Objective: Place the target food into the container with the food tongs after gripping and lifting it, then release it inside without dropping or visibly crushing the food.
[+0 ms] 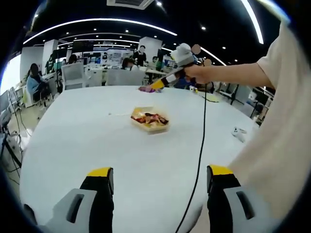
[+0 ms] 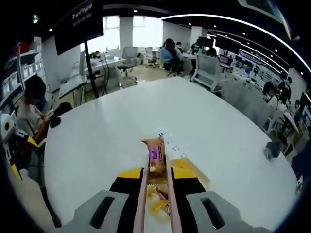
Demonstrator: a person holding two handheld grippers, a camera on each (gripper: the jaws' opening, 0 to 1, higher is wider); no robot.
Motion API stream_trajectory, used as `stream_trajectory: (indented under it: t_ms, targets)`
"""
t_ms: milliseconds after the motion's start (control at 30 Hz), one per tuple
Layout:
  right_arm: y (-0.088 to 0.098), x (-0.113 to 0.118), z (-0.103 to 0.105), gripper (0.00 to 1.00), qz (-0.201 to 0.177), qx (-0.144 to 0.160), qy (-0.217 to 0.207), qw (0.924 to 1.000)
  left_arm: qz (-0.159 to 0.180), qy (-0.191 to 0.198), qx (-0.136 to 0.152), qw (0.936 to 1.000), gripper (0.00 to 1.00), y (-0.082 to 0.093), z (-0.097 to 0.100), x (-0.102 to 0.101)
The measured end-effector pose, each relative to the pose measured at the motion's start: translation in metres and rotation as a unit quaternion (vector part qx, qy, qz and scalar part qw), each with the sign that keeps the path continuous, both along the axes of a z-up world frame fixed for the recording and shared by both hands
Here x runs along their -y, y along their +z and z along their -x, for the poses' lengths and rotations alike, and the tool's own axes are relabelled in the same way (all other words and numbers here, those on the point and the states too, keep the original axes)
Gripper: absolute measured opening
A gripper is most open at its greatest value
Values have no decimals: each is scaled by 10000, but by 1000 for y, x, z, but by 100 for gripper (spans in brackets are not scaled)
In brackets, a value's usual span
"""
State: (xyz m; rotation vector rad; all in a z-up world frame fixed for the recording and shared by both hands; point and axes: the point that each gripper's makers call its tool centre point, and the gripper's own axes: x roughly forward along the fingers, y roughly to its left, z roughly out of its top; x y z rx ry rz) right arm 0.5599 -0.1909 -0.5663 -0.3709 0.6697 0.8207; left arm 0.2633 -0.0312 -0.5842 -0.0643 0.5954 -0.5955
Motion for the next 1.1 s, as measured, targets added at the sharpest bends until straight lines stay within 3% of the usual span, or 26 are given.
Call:
stream_trajectory:
  t_ms: [733, 1100]
  targets:
    - [5, 41, -16, 21, 56, 94, -329, 9994, -17, -18, -11, 10000, 78, 0, -1, 3]
    - [7, 49, -19, 21, 68, 122, -420, 9990, -15, -70, -15, 10000, 78, 0, -2, 8]
